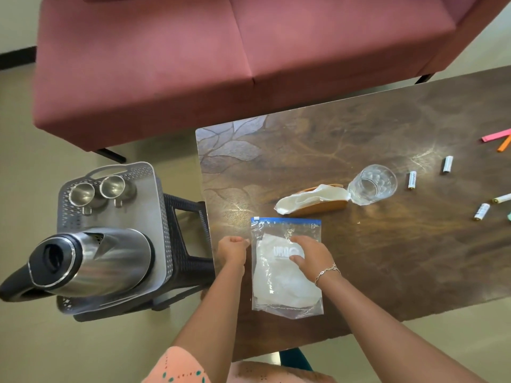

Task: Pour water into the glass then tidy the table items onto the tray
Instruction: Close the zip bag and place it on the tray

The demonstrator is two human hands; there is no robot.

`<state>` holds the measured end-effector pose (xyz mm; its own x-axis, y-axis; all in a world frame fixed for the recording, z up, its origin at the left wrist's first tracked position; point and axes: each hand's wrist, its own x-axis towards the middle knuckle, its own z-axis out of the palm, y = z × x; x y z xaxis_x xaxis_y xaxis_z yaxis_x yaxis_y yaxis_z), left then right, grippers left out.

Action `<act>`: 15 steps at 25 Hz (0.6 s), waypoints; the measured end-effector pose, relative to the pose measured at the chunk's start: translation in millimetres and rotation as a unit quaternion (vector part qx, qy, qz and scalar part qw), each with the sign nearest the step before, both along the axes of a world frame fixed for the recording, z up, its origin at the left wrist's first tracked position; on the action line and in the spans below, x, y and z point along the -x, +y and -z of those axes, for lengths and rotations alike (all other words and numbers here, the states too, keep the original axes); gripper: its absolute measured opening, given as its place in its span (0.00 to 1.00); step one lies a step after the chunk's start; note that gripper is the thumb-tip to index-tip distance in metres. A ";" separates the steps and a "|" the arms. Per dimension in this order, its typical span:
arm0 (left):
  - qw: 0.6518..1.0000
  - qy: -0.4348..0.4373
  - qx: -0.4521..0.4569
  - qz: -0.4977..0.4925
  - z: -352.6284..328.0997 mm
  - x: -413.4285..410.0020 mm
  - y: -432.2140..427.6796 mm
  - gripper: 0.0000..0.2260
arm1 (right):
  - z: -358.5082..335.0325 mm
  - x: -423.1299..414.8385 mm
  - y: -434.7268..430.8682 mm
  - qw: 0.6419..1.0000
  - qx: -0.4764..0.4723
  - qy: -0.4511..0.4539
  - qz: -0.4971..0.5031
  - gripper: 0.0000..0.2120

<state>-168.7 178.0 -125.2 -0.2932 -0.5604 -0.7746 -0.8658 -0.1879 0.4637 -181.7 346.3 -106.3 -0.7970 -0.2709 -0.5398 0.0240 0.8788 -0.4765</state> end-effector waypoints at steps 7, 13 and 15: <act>0.999 0.012 -0.020 0.030 1.6 25.5 1.2 0.04 | 9.5 4.9 -3.8 0.993 -0.043 -0.023 -0.108 0.20; 0.989 0.006 -0.118 0.088 3.4 28.8 10.9 0.05 | 13.1 -1.7 -9.1 0.989 -0.034 -0.036 -0.142 0.23; 0.984 0.024 -0.091 0.150 6.4 24.1 15.0 0.10 | 13.1 -4.5 -9.8 0.989 -0.028 -0.024 -0.144 0.22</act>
